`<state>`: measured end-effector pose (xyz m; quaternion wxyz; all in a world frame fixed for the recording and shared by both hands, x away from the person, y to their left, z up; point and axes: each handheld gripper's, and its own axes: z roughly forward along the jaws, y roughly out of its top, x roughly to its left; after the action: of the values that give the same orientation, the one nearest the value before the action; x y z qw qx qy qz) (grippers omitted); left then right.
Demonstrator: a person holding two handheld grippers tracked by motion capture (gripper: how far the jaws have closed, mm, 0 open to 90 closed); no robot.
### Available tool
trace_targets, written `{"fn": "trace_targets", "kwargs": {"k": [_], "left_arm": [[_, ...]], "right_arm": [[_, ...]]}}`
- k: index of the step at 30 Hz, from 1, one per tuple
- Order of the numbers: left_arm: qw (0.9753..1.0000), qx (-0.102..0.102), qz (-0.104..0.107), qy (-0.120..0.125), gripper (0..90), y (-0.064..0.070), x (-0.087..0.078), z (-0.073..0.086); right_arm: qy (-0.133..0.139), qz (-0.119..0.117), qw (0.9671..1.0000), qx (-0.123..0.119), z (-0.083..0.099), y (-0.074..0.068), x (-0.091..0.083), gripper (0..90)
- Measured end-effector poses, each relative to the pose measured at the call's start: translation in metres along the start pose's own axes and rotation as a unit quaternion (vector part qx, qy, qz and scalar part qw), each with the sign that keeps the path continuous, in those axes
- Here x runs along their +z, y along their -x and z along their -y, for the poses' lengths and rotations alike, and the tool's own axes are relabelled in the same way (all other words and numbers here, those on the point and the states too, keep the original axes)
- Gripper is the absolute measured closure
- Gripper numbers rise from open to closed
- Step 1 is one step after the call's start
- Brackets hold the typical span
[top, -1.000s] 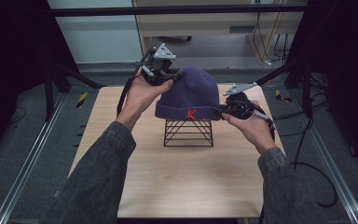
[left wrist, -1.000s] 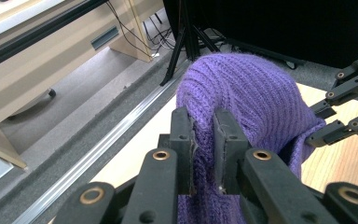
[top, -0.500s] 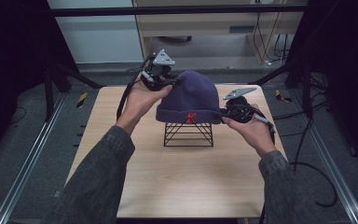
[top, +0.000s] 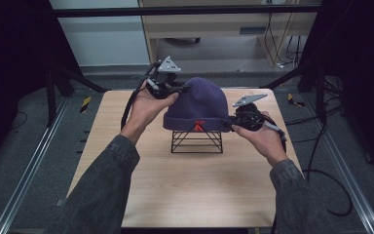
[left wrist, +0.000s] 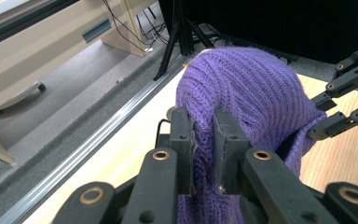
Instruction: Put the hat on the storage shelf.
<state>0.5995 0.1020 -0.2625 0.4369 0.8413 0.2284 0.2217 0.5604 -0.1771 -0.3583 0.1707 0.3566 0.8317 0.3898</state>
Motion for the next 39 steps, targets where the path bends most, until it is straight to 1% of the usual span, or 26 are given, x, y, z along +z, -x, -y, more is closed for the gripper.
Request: {"fn": "trace_targets", "kwargs": {"k": [7, 15, 16, 24, 27, 28, 31, 33, 36, 39], "left_arm": [[1.0, -0.003, 0.002, 0.0, 79.3, -0.001, 0.001, 0.004], [1.0, 0.005, 0.006, -0.004, 79.3, 0.004, 0.001, 0.005], [1.0, 0.003, 0.007, -0.004, 79.3, 0.005, 0.001, 0.006], [0.9999, -0.002, 0.013, -0.011, 79.1, 0.005, 0.006, 0.02], [0.9998, 0.001, 0.015, -0.016, 79.0, 0.007, 0.008, 0.023], [0.9997, 0.001, 0.016, -0.017, 79.0, 0.007, 0.009, 0.025], [0.9996, 0.002, 0.016, -0.024, 78.9, 0.009, 0.011, 0.031], [0.9996, 0.0, 0.018, -0.024, 78.9, 0.011, 0.013, 0.035], [0.9993, 0.0, 0.021, -0.03, 78.9, 0.013, 0.015, 0.042], [0.9992, -0.002, 0.022, -0.034, 78.8, 0.014, 0.018, 0.048]], "right_arm": [[-0.003, 0.001, 1.0, -0.002, 0.001, 0.001, 0.0, 71.5], [-0.005, 0.0, 1.0, 0.003, 0.006, 0.0, 0.005, 71.0], [-0.004, 0.0, 1.0, 0.003, 0.007, 0.0, 0.006, 71.0], [-0.01, 0.002, 0.9999, 0.004, 0.015, 0.0, 0.01, 70.0], [-0.013, 0.004, 0.9999, 0.008, 0.018, 0.001, 0.013, 69.7], [-0.015, 0.003, 0.9998, 0.011, 0.02, 0.001, 0.016, 69.5], [-0.019, 0.001, 0.9998, 0.009, 0.024, -0.001, 0.02, 68.8], [-0.022, 0.003, 0.9997, 0.008, 0.026, -0.001, 0.022, 68.5], [-0.028, 0.002, 0.9996, 0.011, 0.035, -0.005, 0.03, 68.3], [-0.031, 0.002, 0.9995, 0.009, 0.038, -0.006, 0.034, 68.3]]}}
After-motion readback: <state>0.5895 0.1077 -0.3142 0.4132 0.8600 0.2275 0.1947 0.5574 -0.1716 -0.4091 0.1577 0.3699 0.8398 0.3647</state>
